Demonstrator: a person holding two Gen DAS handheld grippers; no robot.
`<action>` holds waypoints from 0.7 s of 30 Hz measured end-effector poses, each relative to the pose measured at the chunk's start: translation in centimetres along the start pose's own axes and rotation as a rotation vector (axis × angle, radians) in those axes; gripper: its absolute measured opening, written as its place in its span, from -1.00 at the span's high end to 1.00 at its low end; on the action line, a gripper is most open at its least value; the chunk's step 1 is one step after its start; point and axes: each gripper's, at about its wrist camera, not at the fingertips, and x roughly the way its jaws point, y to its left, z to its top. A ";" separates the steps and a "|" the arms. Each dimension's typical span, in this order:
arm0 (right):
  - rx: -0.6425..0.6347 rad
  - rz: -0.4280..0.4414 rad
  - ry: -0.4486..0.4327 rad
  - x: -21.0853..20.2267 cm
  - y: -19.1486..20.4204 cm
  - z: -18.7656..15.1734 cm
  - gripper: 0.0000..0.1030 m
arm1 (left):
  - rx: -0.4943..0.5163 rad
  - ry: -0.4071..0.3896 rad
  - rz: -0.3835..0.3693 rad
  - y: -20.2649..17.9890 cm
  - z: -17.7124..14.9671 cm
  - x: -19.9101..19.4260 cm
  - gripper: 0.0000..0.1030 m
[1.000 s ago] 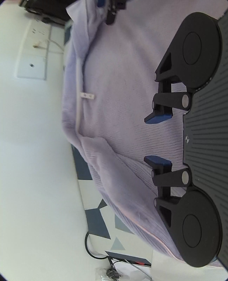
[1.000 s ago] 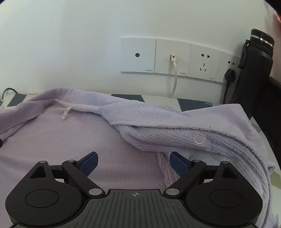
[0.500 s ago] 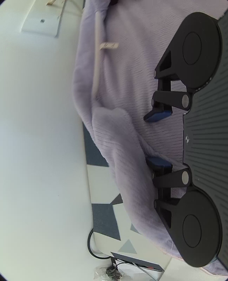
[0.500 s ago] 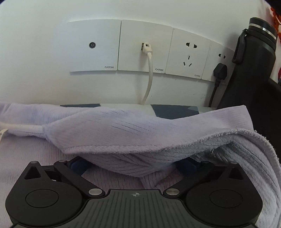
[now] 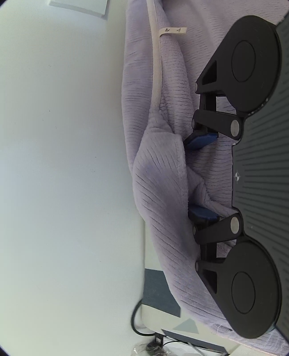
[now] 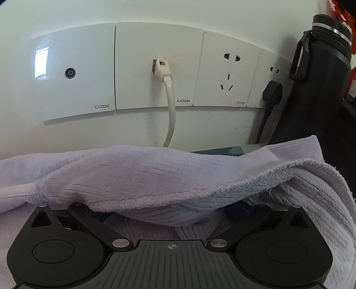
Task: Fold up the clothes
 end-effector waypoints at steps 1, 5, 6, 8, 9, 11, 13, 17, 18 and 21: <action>0.007 -0.008 -0.001 0.2 0.1 0.2 -0.99 | -0.007 -0.002 0.005 -0.1 0.2 0.3 -0.09; -0.013 -0.025 -0.011 0.3 0.4 0.3 -0.99 | 0.012 0.023 0.022 -0.6 0.8 0.2 -0.09; -0.036 -0.021 -0.018 -0.1 0.5 0.2 -0.99 | 0.056 0.041 0.018 -0.9 0.9 -0.3 -0.09; -0.089 0.021 -0.028 -1.3 0.2 -0.2 -0.98 | 0.120 0.049 -0.026 -1.1 1.0 -2.0 -0.09; -0.098 0.042 -0.018 -2.2 0.0 -0.7 -0.98 | 0.141 0.041 -0.064 -1.0 1.0 -3.1 -0.10; -0.115 0.084 0.001 -4.0 -0.5 -1.5 -0.99 | 0.123 0.023 -0.153 0.2 0.4 -6.3 -0.16; -0.133 0.126 0.020 -5.7 -1.0 -2.4 -0.99 | 0.099 0.004 -0.226 1.7 -0.4 -9.5 -0.27; -0.169 0.210 0.059 -9.2 -2.0 -4.1 -0.99 | 0.012 -0.038 -0.300 6.6 -3.7 -16.2 -0.33; -0.178 0.230 0.069 -10.1 -2.2 -4.5 -0.99 | -0.012 -0.045 -0.295 8.3 -4.6 -17.6 -0.33; -0.204 0.293 0.098 -12.8 -3.0 -5.8 -0.99 | -0.081 -0.066 -0.251 13.7 -8.1 -21.6 -0.33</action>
